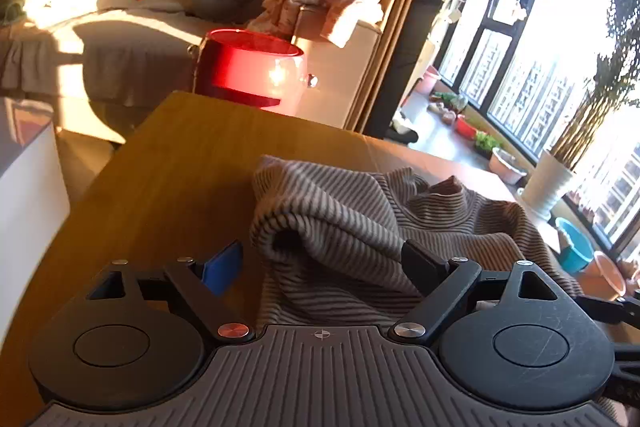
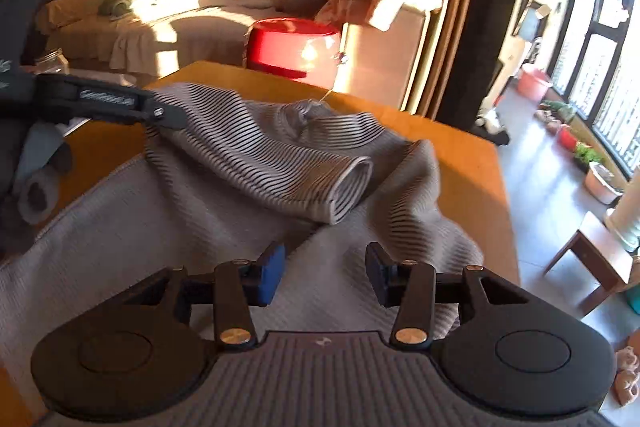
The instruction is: Fold clothes
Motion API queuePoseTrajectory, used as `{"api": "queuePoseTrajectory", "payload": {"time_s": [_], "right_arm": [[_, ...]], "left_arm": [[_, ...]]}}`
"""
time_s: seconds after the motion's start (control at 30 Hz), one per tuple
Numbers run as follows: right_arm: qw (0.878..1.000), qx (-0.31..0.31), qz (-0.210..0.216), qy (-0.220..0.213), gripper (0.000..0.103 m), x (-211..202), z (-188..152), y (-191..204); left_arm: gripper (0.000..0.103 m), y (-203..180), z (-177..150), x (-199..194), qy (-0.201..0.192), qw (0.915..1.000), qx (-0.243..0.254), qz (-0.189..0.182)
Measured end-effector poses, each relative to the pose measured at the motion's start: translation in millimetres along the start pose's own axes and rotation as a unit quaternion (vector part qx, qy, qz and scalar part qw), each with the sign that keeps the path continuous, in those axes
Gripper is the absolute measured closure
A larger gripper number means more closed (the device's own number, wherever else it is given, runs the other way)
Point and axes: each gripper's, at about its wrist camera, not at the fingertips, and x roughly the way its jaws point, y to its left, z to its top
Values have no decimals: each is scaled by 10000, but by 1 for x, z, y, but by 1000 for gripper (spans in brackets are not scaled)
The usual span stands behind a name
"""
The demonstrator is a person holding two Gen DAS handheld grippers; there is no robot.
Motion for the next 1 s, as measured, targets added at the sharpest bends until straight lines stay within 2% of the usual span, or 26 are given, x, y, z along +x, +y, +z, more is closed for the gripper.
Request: {"api": "queuePoseTrajectory", "payload": {"time_s": [0.03, 0.1, 0.17, 0.33, 0.47, 0.57, 0.6, 0.63, 0.67, 0.77, 0.8, 0.93, 1.0], "right_arm": [[9999, 70, 5, -75, 61, 7, 7, -1], [9995, 210, 15, -224, 70, 21, 21, -3], [9989, 327, 61, -331, 70, 35, 36, -4], [9986, 56, 471, -235, 70, 76, 84, 19], [9966, 285, 773, 65, 69, 115, 114, 23], [9970, 184, 694, 298, 64, 150, 122, 30], [9967, 133, 691, 404, 68, 162, 123, 33], [9963, 98, 700, 485, 77, 172, 123, 35], [9959, 100, 736, 511, 95, 177, 123, 37], [9978, 40, 562, 349, 96, 182, 129, 39], [9987, 23, 436, 266, 102, 182, 134, 38], [10000, 48, -36, 60, 103, 184, 151, 26], [10000, 82, -46, -14, 103, 174, 152, 18]], "left_arm": [[11, -3, -6, -1, -19, 10000, -49, -53], [10, -13, -16, 5, 54, 9996, 258, -64], [8, -18, -16, 4, 56, 9990, 444, -26], [7, -15, -19, 2, 118, 9989, 461, -30], [6, -13, -21, 1, 168, 9987, 474, -34], [5, -11, -23, 0, 206, 9986, 484, -37], [4, -11, -23, -1, 218, 9986, 487, -38], [4, -10, -24, -1, 231, 9985, 491, -39], [4, -9, -24, -1, 243, 9985, 494, -39], [4, -8, -26, -3, 265, 9984, 498, -54], [3, -8, -26, -3, 270, 9984, 498, -60], [2, -6, -28, -5, 312, 9985, 450, -96], [1, -3, -27, -4, 349, 9987, 349, -106]]}}
